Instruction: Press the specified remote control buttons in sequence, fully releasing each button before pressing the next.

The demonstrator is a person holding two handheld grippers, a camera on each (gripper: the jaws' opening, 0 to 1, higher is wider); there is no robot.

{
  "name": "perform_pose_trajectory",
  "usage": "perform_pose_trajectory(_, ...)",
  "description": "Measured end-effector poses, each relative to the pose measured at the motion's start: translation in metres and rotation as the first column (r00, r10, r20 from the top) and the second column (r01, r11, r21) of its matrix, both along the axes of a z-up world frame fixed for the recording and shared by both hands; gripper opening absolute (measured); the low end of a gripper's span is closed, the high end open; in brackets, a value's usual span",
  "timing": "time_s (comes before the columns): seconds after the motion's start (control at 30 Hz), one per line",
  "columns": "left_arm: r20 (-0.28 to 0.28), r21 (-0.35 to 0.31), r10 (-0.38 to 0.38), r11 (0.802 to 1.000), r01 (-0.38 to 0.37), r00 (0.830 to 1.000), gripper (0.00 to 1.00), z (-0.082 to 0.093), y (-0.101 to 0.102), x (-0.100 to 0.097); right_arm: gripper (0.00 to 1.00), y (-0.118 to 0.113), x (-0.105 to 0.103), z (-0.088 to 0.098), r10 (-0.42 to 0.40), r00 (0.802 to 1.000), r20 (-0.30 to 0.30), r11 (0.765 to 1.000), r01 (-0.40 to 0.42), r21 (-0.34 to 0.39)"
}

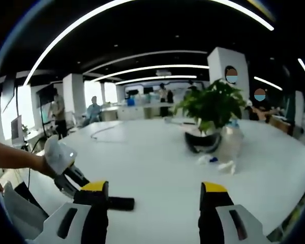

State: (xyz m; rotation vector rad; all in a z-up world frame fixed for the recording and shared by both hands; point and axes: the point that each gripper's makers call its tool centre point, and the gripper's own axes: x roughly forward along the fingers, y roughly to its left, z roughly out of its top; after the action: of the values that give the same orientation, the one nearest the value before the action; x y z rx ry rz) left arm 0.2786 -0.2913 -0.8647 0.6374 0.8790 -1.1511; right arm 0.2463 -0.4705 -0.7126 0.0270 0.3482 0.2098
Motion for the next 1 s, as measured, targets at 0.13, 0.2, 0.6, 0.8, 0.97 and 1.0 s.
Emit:
perform_pose_trajectory(0.13, 0.000, -0.003, -0.001, 1.000, 0.001, 1.000, 0.25, -0.001, 0.000, 0.005, 0.71, 0.000, 0.000, -0.001, 0.002, 1.000, -0.006, 1.000, -0.002, 0.006)
perform_pose_trajectory(0.2, -0.001, -0.002, 0.002, 1.000, -0.002, 1.000, 0.25, 0.000, 0.000, 0.008, 0.71, 0.002, 0.000, -0.002, 0.008, 1.000, -0.012, 1.000, -0.008, 0.005)
perform_pose_trajectory(0.6, -0.008, 0.007, 0.006, 1.000, -0.006, 1.000, 0.25, -0.001, 0.002, 0.021, 0.71, 0.001, -0.001, -0.003, 0.003, 1.000, -0.014, 1.000, -0.003, 0.002)
perform_pose_trajectory(0.8, -0.012, 0.021, -0.008, 1.000, 0.008, 1.000, 0.25, 0.000, 0.002, 0.028, 0.70, 0.001, -0.001, -0.004, 0.002, 1.000, -0.018, 1.000, -0.002, -0.002)
perform_pose_trajectory(0.97, -0.016, 0.029, 0.004, 1.000, -0.004, 1.000, 0.25, -0.001, 0.001, 0.038, 0.70, 0.001, -0.001, -0.005, 0.002, 1.000, -0.022, 1.000, -0.003, -0.005)
perform_pose_trajectory(1.0, -0.015, 0.030, 0.003, 1.000, -0.003, 1.000, 0.25, -0.001, 0.001, 0.039, 0.70, 0.001, -0.001, -0.005, 0.004, 1.000, -0.024, 1.000, -0.004, -0.008)
